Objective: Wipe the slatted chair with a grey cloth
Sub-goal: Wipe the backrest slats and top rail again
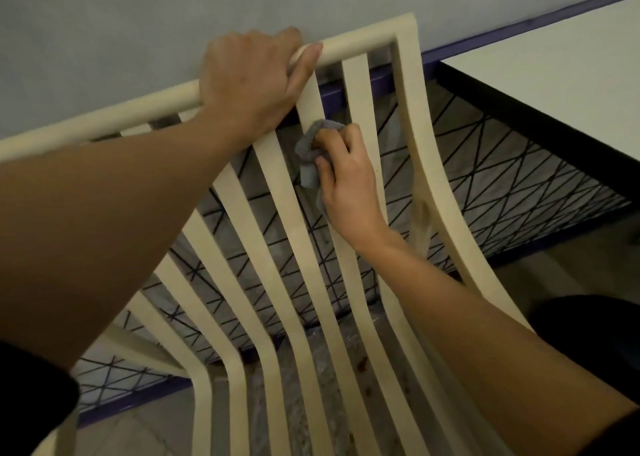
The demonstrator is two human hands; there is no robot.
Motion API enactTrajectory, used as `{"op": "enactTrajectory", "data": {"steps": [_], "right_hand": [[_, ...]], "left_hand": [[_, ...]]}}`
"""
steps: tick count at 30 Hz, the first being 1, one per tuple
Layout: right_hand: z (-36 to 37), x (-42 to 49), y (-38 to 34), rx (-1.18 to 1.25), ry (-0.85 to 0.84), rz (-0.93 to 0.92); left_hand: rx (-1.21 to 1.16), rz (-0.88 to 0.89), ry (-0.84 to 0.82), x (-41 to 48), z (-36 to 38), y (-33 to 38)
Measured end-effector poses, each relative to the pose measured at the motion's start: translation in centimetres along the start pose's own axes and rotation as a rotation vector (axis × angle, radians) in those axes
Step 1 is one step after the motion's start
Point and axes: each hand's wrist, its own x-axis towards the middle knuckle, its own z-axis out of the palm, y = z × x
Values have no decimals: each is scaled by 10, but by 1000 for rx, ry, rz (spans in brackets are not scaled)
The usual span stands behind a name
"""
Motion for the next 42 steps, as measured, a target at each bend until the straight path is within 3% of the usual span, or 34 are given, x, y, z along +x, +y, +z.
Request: {"op": "enactTrajectory", "data": {"steps": [4,12,17,29,35,42], "right_hand": [[1,-32,7,70,-41,114],[5,-111,32,-62,-237,282],[2,-116,32,-32,-228,329],[-6,-25,5,64,-137,152],[-10,37,-17,80,21,26],[-5,52,-19,141,97,13]], "left_hand": [[19,1,-18,-3,2,-2],[45,-1,-43,-4,1,-1],[45,-16,-39,-4,-1,3],[13,-52,-25,-3,-2,5],[-54,-55,-12,1,-4,5],[-38,-79,-14,2,-6,4]]}}
